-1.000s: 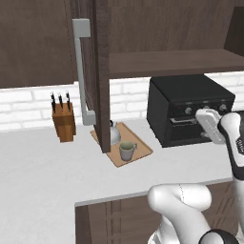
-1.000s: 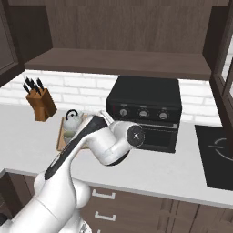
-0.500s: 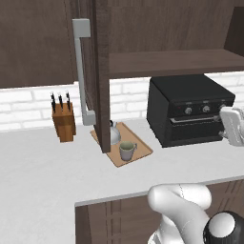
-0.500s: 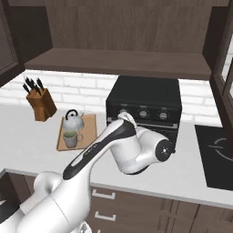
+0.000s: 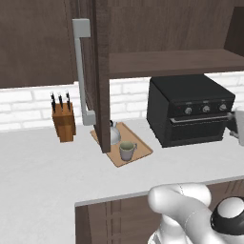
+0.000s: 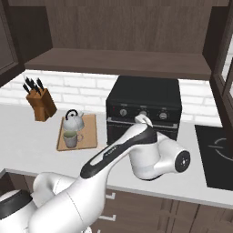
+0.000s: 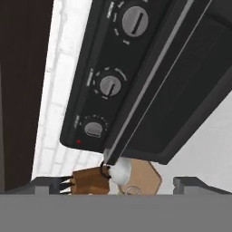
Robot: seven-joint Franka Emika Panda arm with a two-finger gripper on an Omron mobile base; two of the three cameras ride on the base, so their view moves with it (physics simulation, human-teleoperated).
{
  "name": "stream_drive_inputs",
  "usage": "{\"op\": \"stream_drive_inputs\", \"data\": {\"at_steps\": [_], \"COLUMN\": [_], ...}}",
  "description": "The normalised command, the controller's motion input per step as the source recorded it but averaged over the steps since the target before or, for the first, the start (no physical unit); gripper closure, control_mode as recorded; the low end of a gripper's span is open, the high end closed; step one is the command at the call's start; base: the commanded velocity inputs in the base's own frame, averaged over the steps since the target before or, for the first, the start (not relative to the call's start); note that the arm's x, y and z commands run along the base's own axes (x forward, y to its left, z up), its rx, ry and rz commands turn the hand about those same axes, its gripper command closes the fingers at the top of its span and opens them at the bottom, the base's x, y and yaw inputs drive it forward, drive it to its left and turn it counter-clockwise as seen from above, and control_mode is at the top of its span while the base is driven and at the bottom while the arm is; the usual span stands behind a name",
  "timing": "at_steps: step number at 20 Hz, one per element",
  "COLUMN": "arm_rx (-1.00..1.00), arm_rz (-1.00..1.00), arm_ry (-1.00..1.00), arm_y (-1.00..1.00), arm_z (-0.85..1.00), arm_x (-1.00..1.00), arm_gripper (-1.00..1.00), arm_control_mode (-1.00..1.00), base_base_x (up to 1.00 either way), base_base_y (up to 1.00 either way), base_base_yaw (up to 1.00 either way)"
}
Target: Pick the kettle from the counter and place it on the tray. Then pick the mug from the cabinet and place it on the tray. Then close the cabinet doors.
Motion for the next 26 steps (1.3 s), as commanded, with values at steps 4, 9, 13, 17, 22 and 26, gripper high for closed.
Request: {"op": "stream_drive_inputs", "data": {"at_steps": [4, 9, 13, 17, 22, 26], "arm_rx": [0.05, 0.16, 0.41, 0.49, 0.30, 0.11], "arm_rz": [0.00, -0.01, -0.06, -0.04, -0.04, -0.05], "arm_ry": [-0.03, -0.20, -0.31, -0.19, -0.13, -0.15], "arm_y": [-0.13, -0.42, -0.61, -0.78, -0.70, -0.51], "arm_z": [-0.02, 0.00, 0.09, 0.32, 0.23, 0.05], "arm_x": [-0.01, -0.14, -0.01, -0.05, -0.14, -0.05], "arm_gripper": [1.00, 1.00, 1.00, 1.00, 1.00, 1.00], "arm_control_mode": [-1.00, -1.00, -1.00, -1.00, -1.00, -1.00], "base_base_x": [0.00, 0.00, 0.00, 0.00, 0.00, 0.00], "base_base_y": [0.00, 0.00, 0.00, 0.00, 0.00, 0.00], "base_base_yaw": [0.00, 0.00, 0.00, 0.00, 0.00, 0.00]}}
